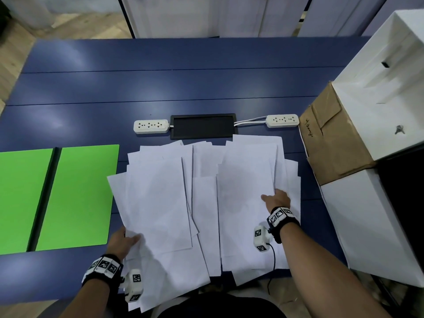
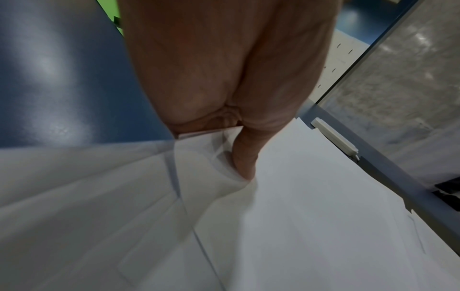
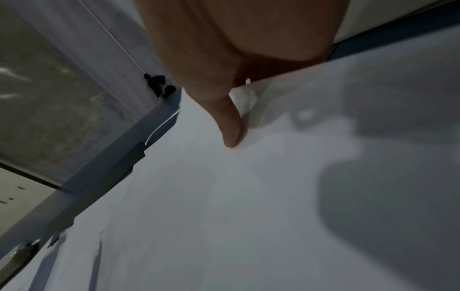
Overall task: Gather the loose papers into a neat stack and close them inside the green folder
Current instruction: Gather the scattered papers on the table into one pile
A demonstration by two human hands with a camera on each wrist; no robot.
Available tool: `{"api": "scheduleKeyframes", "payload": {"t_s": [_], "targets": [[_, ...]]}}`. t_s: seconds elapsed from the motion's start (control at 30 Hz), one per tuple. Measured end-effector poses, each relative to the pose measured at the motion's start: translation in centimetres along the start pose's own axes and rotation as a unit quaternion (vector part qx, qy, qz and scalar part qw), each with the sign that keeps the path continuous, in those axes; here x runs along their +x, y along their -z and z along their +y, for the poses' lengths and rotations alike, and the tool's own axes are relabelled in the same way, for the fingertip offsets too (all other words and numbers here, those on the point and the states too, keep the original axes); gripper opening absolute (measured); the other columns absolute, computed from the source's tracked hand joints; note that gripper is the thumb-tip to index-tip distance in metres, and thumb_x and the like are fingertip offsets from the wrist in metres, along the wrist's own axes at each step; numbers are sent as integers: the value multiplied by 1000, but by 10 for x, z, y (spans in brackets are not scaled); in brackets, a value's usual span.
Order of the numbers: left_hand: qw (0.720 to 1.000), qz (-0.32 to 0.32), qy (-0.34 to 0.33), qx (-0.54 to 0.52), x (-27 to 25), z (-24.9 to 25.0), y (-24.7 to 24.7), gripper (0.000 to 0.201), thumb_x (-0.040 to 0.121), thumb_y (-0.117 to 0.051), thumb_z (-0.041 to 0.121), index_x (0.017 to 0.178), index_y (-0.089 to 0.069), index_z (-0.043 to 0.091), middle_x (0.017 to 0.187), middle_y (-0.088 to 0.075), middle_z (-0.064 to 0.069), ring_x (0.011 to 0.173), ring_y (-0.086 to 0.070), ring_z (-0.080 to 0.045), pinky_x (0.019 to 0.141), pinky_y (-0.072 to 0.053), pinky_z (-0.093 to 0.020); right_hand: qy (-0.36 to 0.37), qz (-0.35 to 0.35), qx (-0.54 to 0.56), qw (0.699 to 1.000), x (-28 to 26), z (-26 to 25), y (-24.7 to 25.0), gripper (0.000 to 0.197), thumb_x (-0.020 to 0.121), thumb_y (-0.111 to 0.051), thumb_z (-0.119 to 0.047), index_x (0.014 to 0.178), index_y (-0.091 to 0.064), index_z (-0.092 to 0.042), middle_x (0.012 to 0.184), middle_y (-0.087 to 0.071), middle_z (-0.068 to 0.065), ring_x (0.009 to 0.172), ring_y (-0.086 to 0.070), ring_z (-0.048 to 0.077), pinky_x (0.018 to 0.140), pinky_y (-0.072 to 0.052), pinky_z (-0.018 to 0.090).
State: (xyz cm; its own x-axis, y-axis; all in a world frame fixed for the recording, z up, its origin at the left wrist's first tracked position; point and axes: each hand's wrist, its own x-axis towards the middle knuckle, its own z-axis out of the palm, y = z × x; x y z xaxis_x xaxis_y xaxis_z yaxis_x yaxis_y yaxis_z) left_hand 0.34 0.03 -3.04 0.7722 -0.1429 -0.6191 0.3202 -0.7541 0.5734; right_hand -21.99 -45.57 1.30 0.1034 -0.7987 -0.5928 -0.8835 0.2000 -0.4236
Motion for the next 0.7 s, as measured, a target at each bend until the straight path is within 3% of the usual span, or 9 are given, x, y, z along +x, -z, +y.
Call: {"api": "scheduleKeyframes", "payload": {"t_s": [0.1,0.27,0.4,0.47,0.6,0.7], "targets": [[1000,-4,4,-18,2,-3,1,27,84,-73,-3,109,-65,-6,100,-71,-23,88,-67,-33,80,-53,-41,31,8,4,999,0,2,6,53,93,-69,-19,140,-51,0,141,-55,21,128,-55,39,103,-45,42],[1000,-4,1,-17,6,-7,1,25,82,-76,-1,105,-67,-5,98,-72,-25,90,-70,-36,81,-56,-46,42,54,-27,997,6,14,24,58,97,-65,-23,146,-45,0,148,-49,23,136,-48,42,108,-42,46],[1000,-5,0,-11,9,-9,1,28,82,-75,-1,108,-66,-4,100,-73,-24,92,-70,-36,84,-57,-49,36,83,-42,995,10,16,27,46,92,-69,-26,128,-62,2,140,-49,21,122,-57,45,100,-51,50],[1000,-4,5,-7,10,-9,1,28,82,-76,0,108,-66,-5,99,-72,-24,91,-70,-36,83,-57,-49,39,74,-45,995,10,13,25,42,91,-69,-24,122,-63,3,140,-44,21,114,-59,44,97,-53,47],[1000,2,7,-7,8,-7,-1,26,83,-75,1,107,-66,-4,100,-72,-23,92,-69,-36,83,-55,-46,27,61,-48,997,7,1,22,40,91,-68,-26,122,-63,-1,137,-46,18,109,-62,44,91,-54,43],[1000,5,12,-11,5,-5,-2,24,84,-74,-1,105,-65,-6,98,-71,-24,89,-68,-36,79,-54,-42,14,70,-50,996,6,-3,23,46,92,-65,-27,132,-57,-7,135,-56,18,117,-60,42,98,-50,48]]}}
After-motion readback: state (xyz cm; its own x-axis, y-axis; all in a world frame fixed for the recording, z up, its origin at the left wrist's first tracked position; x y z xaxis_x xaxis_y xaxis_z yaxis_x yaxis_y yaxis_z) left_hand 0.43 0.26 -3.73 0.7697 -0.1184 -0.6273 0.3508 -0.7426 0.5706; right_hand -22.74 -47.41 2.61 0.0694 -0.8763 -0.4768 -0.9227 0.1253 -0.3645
